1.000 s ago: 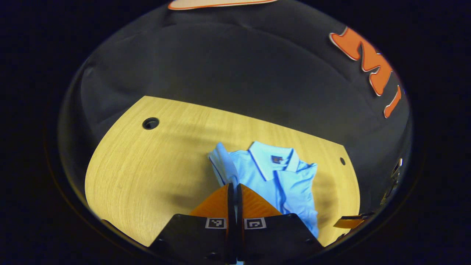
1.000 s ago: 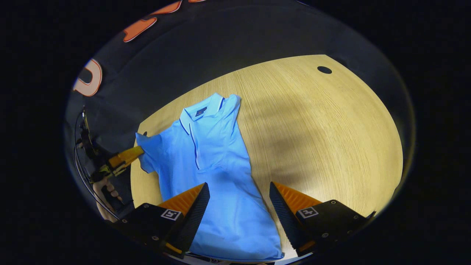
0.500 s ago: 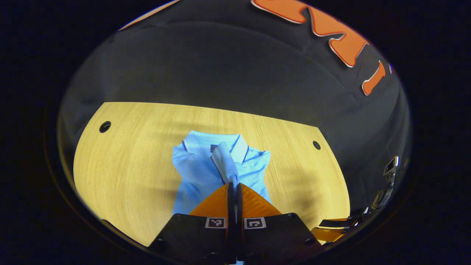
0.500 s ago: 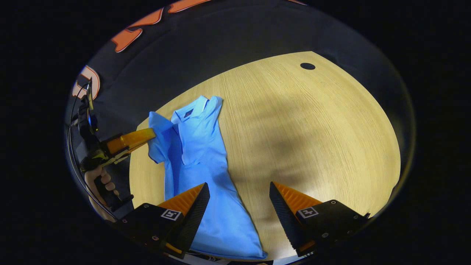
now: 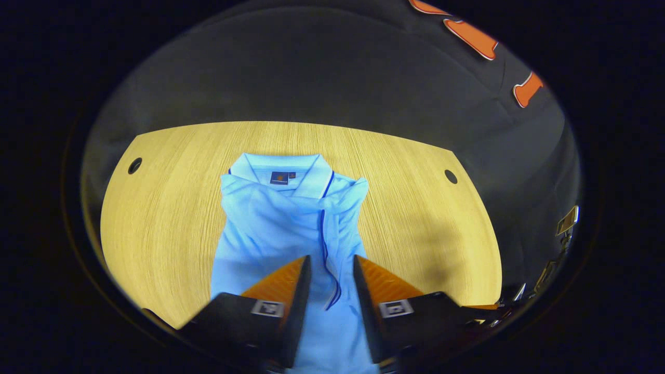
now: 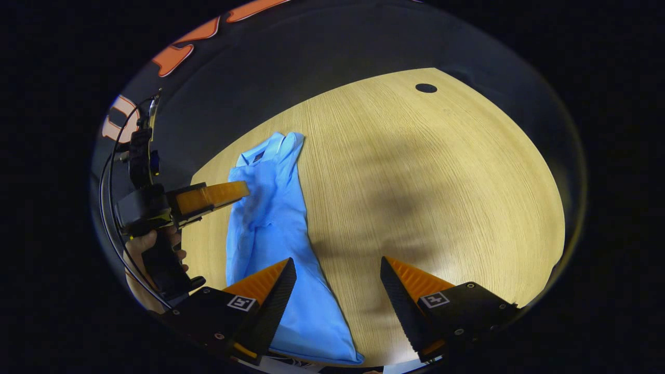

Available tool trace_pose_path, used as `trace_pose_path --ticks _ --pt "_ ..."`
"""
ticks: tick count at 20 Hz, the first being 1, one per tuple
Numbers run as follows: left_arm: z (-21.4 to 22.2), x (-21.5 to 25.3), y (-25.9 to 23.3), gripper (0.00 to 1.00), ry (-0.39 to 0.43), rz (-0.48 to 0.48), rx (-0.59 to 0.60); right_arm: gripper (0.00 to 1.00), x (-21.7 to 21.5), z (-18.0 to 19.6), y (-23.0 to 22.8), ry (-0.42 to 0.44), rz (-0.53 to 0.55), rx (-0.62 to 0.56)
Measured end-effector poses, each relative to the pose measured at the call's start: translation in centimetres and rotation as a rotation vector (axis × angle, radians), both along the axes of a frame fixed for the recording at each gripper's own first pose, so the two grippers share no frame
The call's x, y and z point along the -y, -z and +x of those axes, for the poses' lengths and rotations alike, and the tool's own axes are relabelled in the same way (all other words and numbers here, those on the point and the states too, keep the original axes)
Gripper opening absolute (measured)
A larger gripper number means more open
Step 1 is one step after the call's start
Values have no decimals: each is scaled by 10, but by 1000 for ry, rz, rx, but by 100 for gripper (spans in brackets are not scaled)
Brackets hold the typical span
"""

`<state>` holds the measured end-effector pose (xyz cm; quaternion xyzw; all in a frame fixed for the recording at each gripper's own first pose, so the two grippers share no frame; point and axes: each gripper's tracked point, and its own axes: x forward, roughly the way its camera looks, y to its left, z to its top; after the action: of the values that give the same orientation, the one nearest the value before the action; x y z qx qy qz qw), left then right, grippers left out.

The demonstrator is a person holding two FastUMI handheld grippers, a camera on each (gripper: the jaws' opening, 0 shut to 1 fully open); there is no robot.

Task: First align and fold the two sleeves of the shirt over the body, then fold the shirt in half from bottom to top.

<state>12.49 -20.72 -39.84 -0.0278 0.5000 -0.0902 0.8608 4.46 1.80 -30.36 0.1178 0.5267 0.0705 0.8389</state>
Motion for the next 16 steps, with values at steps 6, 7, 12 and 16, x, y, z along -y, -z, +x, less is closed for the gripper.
trace_pose_path --ticks 6,7,12,16 --pt "-55 -40 -8 99 -49 29 -38 99 -22 -14 5 -56 -19 -10" --pt "-67 -50 -8 100 -59 32 -54 98 -27 -19 6 -71 -25 -13" --pt "-138 -101 -3 100 -103 38 -137 99 -43 -48 17 -151 -79 -52" --pt "-195 -138 2 100 -123 82 -191 99 -41 -78 37 -177 -147 -112"
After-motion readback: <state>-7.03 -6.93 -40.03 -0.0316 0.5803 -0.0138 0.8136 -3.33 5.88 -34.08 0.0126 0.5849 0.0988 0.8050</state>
